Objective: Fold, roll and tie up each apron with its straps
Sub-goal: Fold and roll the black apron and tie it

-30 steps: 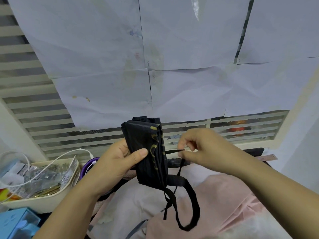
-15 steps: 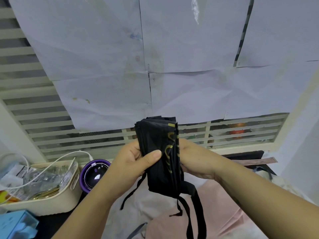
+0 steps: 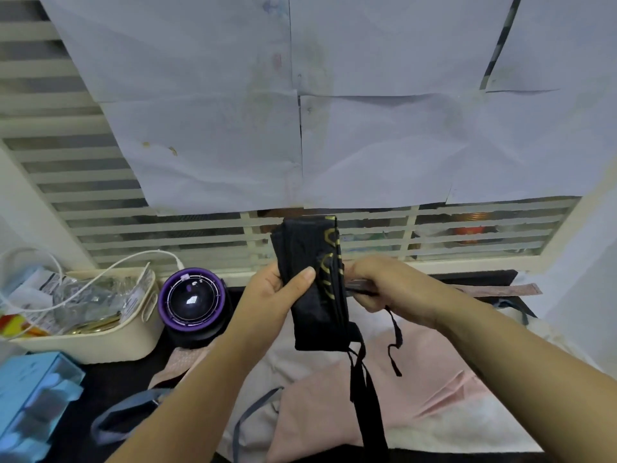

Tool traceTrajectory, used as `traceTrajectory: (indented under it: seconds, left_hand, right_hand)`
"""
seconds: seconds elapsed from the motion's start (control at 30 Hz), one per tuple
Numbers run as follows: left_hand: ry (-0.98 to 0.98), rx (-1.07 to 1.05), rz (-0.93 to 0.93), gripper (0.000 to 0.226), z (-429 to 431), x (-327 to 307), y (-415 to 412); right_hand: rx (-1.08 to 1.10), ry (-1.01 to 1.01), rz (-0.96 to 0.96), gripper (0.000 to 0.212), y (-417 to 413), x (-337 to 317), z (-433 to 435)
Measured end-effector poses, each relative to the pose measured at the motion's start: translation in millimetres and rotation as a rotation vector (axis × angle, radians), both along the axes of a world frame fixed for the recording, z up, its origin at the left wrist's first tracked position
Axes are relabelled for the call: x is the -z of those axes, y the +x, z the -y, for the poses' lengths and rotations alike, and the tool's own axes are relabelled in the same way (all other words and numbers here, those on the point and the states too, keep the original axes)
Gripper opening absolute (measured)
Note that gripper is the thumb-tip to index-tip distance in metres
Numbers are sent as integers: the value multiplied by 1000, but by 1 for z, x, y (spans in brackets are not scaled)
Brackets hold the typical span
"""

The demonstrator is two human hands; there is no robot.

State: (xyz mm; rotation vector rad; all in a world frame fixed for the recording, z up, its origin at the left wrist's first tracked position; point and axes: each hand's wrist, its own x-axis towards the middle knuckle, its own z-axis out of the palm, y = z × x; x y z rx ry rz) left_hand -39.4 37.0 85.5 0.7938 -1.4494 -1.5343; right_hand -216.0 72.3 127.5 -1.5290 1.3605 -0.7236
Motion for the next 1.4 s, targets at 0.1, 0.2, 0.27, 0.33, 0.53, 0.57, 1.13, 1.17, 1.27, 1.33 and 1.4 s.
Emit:
traceTrajectory:
  seconds: [0.1, 0.2, 0.27, 0.33, 0.53, 0.57, 1.13, 1.17, 1.27, 1.33, 1.4]
  left_hand:
    - [26, -85, 3, 21, -3, 11, -3]
    - [-44, -138, -1, 21, -8, 13, -8]
    - [-102, -169, 32, 12, -12, 10, -13]
    - [-134, -196, 68, 16, -12, 11, -16]
    - [121, 174, 9, 44, -8, 18, -12]
    - [178, 211, 48, 47, -8, 22, -10]
    - [-366, 351, 1188, 32, -30, 105, 38]
    - [-326, 371, 1150, 33, -32, 109, 39]
    - [-160, 357, 987, 34, -34, 124, 28]
    - [-8, 298, 804, 33, -35, 142, 10]
    - [183, 248, 596, 32, -40, 162, -10]
  right_hand:
    - [-76, 57, 168, 33, -2, 10, -3]
    - [-159, -26, 73, 14, 2, 12, -5]
    - [-115, -84, -21, 12, 3, 17, 0]
    - [-83, -136, -47, 7, 2, 19, 2]
    - [-75, 26, 237, 12, -7, 20, -3]
    - [-54, 48, 248, 3, -9, 24, -3]
    - [271, 536, 21, 5, -3, 185, -24]
    - [248, 534, -32, 4, 1, 195, -28]
    - [189, 513, -115, 15, 14, 216, -38]
    - [175, 489, -156, 14, 22, 228, -40]
    - [173, 445, -204, 5, 26, 235, -40]
